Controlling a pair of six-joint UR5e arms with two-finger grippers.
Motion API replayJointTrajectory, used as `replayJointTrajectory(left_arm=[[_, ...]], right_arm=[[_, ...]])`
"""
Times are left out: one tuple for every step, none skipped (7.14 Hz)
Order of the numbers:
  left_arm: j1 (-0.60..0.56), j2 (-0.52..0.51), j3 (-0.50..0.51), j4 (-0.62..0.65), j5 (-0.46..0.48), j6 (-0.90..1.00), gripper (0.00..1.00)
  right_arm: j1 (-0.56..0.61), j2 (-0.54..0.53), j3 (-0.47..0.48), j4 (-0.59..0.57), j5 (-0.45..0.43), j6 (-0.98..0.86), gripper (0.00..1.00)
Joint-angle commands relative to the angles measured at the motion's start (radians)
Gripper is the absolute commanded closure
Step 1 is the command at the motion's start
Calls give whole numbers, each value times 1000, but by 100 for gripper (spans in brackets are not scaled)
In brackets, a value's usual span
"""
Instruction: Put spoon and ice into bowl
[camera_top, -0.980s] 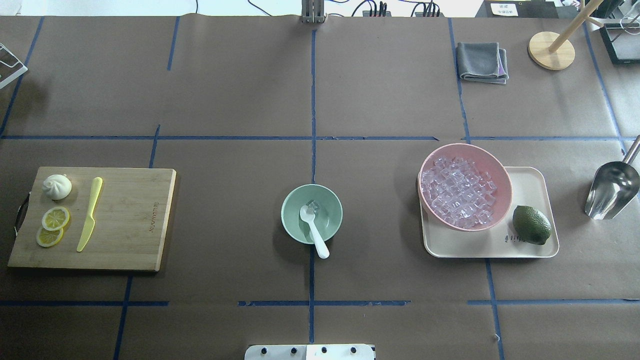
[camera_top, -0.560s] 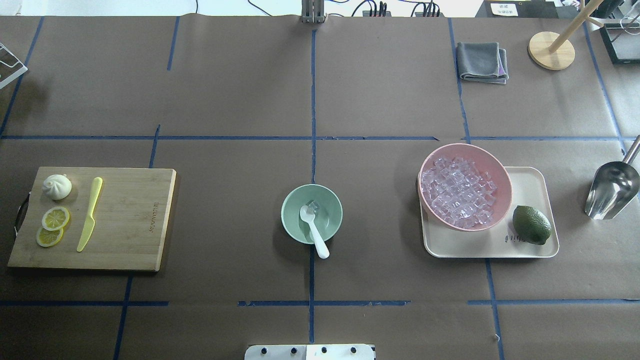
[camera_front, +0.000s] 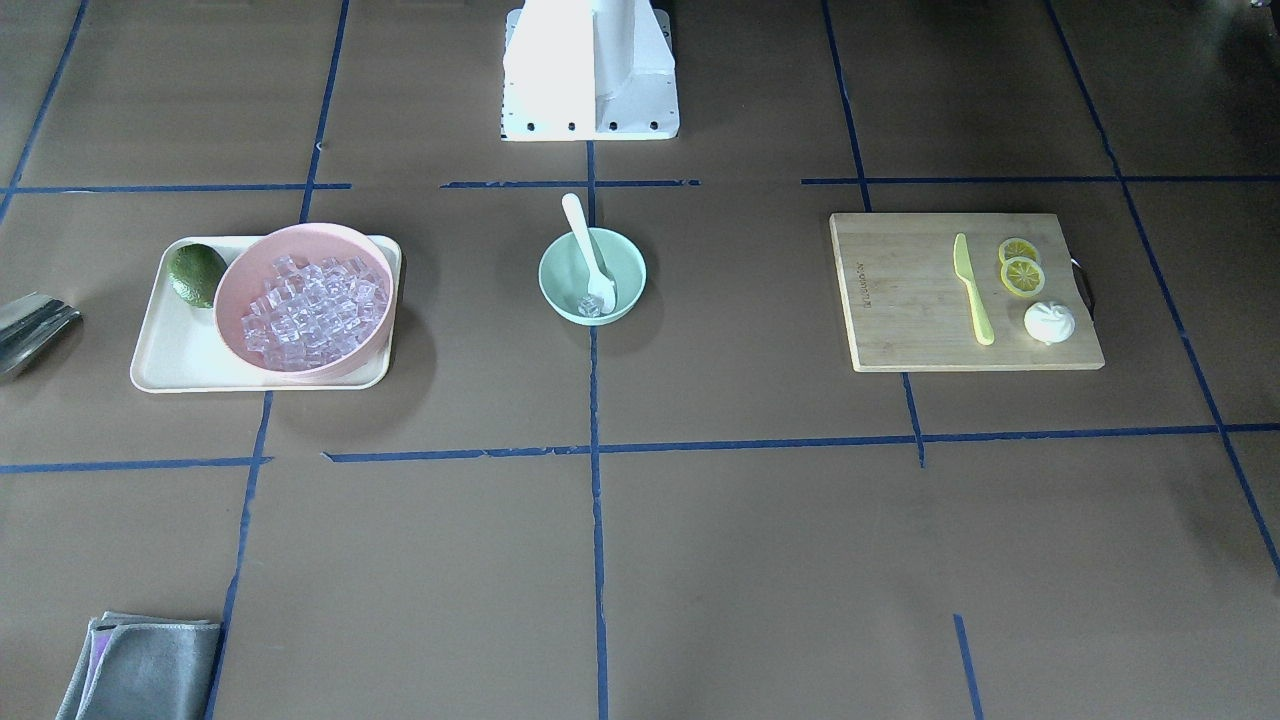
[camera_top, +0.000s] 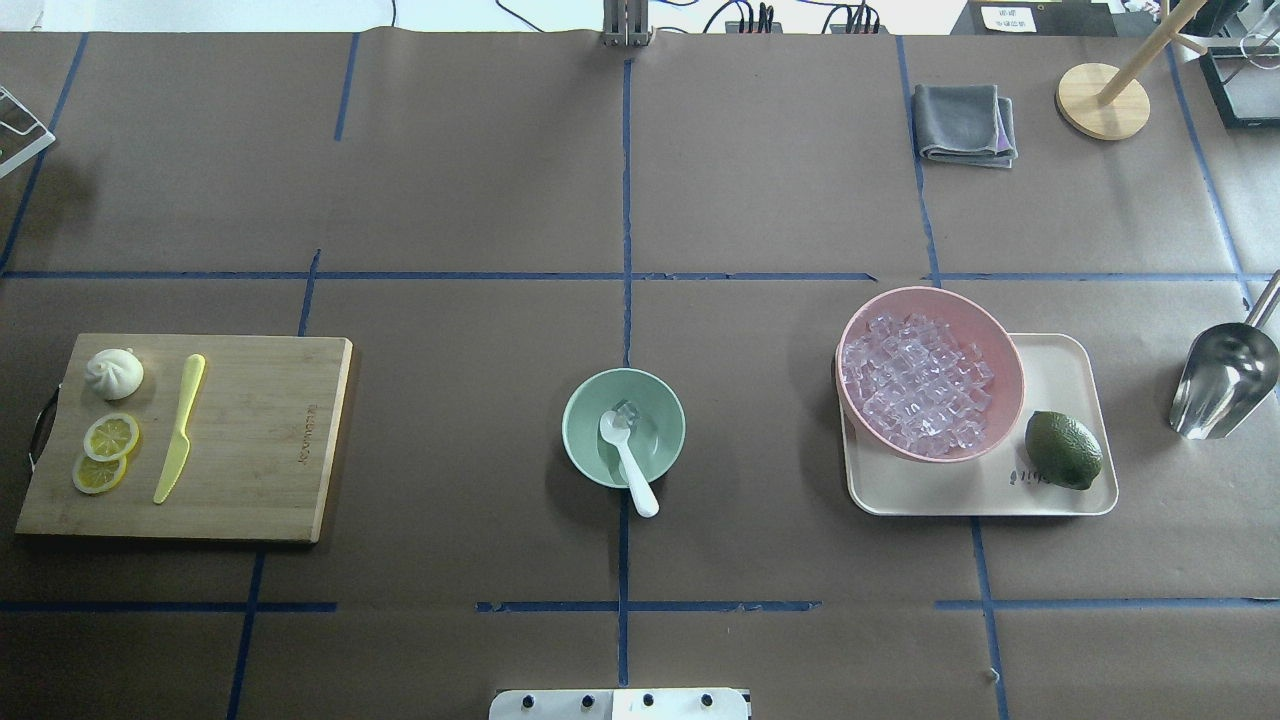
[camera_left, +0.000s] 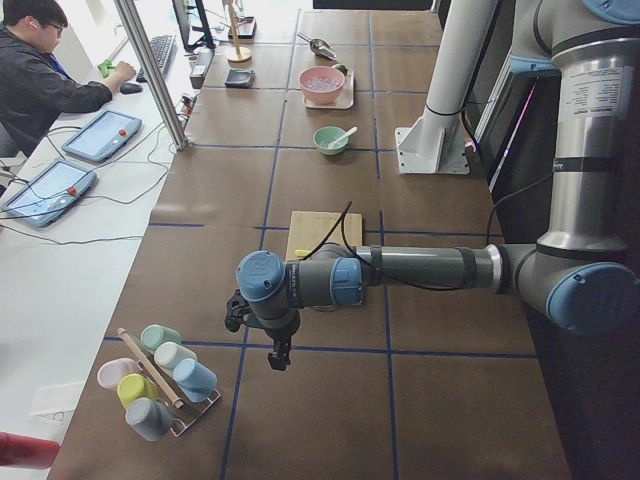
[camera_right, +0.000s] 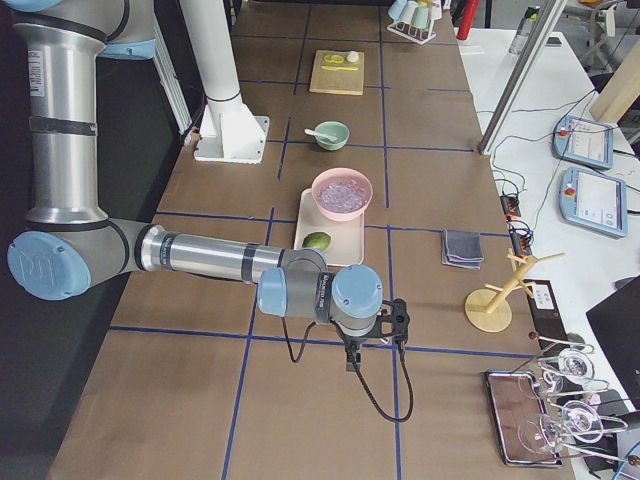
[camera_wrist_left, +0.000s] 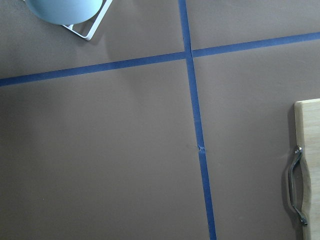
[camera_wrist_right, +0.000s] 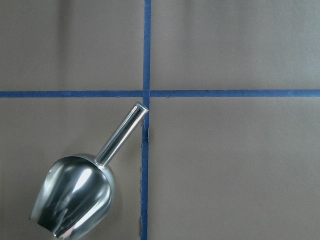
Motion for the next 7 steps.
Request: replayJointTrajectory(left_arm=[[0,0,2,-1,0,0,0],[0,0,2,-1,2,0,0],[0,0,2,-1,2,0,0],[0,-2,4,-1,2,0,0],[0,0,4,-1,2,-9,0],[-5,-2,5,-2,2,-12,0],[-15,-2,7,-25,3,-12,0]], right_arm=[[1,5,1,1,0,1,0],[-1,5,1,1,0,1,0],[1,5,1,1,0,1,0],[1,4,7,1,0,1,0],[1,4,18,1,-2,1,0],[1,1,33,1,-11,1,0],[2,-1,41,1,-18,3,0]])
